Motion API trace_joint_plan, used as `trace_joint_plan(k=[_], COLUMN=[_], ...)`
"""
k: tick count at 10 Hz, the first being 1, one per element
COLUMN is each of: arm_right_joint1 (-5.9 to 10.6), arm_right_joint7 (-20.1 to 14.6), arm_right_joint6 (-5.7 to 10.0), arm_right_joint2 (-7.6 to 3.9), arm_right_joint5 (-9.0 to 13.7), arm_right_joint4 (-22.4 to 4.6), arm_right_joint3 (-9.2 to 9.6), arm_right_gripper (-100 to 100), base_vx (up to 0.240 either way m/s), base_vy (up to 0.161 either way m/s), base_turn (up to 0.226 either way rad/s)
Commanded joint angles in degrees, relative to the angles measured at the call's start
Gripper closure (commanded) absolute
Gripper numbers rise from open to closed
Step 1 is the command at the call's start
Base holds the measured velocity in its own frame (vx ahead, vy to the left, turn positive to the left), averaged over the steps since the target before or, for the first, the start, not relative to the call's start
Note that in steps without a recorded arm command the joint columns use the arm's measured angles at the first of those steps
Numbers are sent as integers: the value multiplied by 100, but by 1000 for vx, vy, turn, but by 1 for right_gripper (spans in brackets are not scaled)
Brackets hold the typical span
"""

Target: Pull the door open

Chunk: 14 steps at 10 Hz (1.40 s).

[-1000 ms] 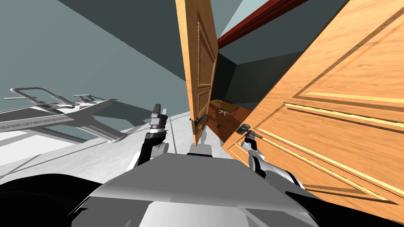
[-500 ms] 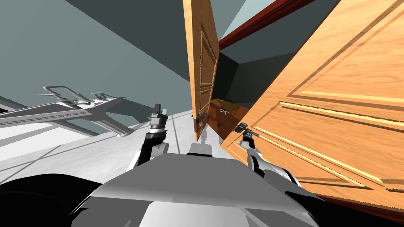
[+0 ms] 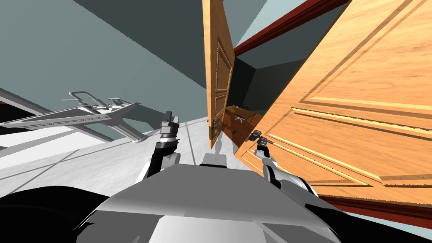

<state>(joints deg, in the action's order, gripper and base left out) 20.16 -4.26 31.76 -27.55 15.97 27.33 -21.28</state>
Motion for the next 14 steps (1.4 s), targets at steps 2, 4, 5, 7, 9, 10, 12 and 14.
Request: trace_joint_plan(k=[2,4,5,7,9,10,12,14], arm_right_joint1=[-56,-53,-47,-21,9,24,37,59], arm_right_joint7=[-11,-23,-36,-100,-171,-205,-236,-289], arm_right_joint6=[-105,-125,-127,-137,-149,-155,-160,-169], arm_right_joint2=[71,126,133,167,204,223,239,267], arm_right_joint5=[-31,-62,-73,-129,-191,-220,-247,-293], arm_right_joint4=[198,229,239,284,334,358,380,418], arm_right_joint3=[61,127,151,271,405,469,527,627], arm_right_gripper=[100,100,100,100,100,100,100,100], base_vx=[-145,-97,-217,-221,-177,-199,-178,-91], base_vy=[-22,-9,-30,-15,-29,-36,-38,-6], base_turn=[37,33,60,57,44,66,53,14])
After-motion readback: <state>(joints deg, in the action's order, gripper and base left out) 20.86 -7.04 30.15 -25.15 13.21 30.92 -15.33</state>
